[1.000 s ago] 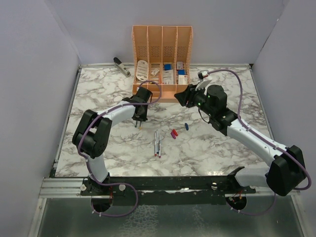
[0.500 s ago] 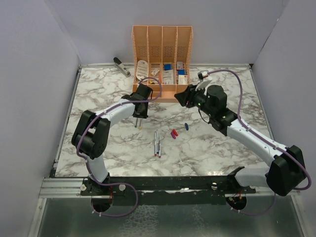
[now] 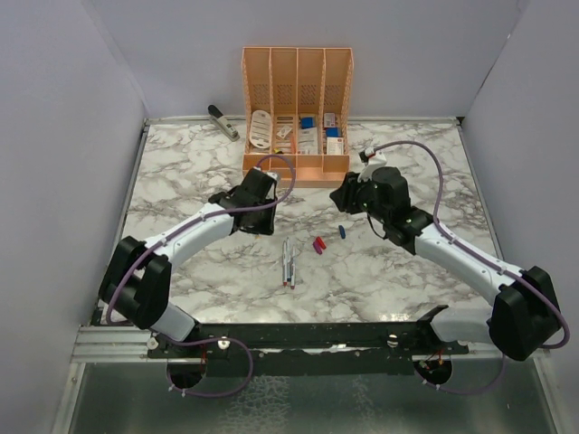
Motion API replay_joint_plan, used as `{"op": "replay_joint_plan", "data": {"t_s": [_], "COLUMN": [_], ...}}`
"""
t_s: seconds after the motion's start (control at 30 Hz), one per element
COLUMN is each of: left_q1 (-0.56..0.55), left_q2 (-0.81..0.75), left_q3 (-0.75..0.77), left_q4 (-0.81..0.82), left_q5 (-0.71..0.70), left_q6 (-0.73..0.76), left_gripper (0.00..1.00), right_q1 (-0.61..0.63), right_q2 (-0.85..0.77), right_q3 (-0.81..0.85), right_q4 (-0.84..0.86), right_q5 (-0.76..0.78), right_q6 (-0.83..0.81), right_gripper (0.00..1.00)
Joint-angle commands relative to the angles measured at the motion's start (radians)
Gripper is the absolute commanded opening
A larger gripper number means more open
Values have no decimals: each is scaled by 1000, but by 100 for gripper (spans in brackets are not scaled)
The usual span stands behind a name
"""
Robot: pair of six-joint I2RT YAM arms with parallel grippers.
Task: Insert the pens into the pen caps
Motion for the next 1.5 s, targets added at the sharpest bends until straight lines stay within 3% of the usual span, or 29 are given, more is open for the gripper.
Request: {"op": "replay_joint_plan", "data": {"t_s": [0.0, 0.4, 1.47], "left_q1": [-61, -191, -254], "left_q2": [-57, -16, 106], "left_q3": [-67, -95, -80], "left_q4": [-18, -19, -88], "left_q5": [106, 50, -99], "left_q6": [-75, -143, -215], "left_gripper": [26, 35, 37], "right_q1": [2, 2, 2], "right_q2": [-38, -56, -78], "right_q3": [-34, -65, -57], "right_q4": [-85, -91, -114], "right_q5": [56, 51, 31], "right_q6": [-15, 0, -3], "right_gripper": [33, 33, 33]}}
